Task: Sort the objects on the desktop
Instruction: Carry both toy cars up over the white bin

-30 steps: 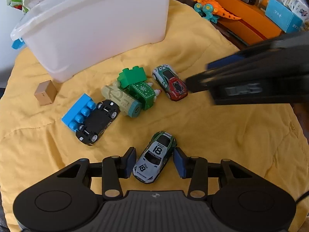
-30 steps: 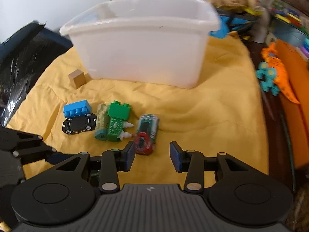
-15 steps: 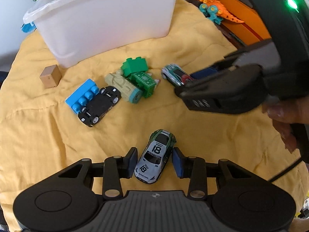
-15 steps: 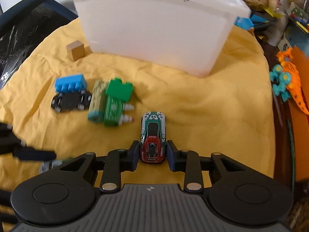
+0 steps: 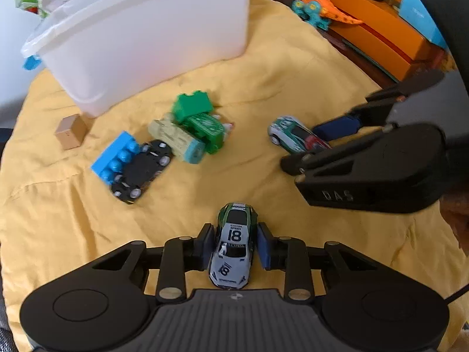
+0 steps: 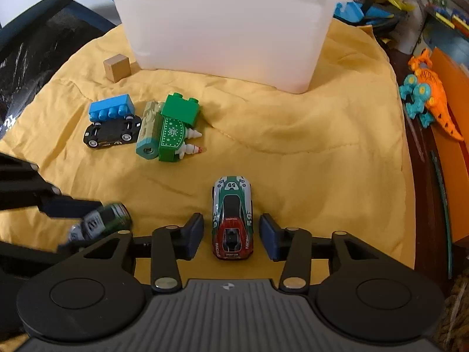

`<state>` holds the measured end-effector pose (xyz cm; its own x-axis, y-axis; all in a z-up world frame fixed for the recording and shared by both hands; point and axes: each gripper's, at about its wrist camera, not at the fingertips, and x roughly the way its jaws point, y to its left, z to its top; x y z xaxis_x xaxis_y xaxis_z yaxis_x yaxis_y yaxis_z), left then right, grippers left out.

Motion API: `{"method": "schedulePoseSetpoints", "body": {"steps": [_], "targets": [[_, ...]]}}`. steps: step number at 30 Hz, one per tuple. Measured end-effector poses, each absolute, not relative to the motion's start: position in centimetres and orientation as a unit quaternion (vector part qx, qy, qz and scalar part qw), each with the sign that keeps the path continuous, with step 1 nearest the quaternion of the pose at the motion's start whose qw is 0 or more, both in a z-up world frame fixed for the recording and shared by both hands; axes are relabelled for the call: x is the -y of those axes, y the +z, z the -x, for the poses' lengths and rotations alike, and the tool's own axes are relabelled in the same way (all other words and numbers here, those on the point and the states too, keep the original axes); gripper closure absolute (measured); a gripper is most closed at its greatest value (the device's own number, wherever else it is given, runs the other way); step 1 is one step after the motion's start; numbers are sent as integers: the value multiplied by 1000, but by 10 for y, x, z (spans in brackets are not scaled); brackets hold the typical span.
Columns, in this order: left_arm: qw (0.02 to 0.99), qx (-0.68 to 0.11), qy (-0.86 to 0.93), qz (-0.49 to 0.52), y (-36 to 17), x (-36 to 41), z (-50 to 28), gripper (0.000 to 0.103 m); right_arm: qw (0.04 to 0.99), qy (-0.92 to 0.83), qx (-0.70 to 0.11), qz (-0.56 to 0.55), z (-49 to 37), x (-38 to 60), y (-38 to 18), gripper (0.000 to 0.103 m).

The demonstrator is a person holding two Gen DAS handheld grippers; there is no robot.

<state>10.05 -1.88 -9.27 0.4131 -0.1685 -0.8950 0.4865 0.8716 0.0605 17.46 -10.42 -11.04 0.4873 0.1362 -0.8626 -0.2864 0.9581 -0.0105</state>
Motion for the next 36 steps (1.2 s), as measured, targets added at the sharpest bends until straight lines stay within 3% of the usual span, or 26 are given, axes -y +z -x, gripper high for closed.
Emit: {"method": "schedulePoseSetpoints", "body": {"steps": [1, 11, 36], "targets": [[830, -500, -193, -156, -90, 16, -101, 69, 859, 122, -492, 77, -174, 104, -110, 70], [880, -422, -130, -174, -34, 4, -102, 70, 870, 127, -473, 52, -160, 108, -85, 70], [918, -352, -84, -161, 37, 5, -137, 70, 921, 135, -360, 58, -174, 84, 15, 70]]}}
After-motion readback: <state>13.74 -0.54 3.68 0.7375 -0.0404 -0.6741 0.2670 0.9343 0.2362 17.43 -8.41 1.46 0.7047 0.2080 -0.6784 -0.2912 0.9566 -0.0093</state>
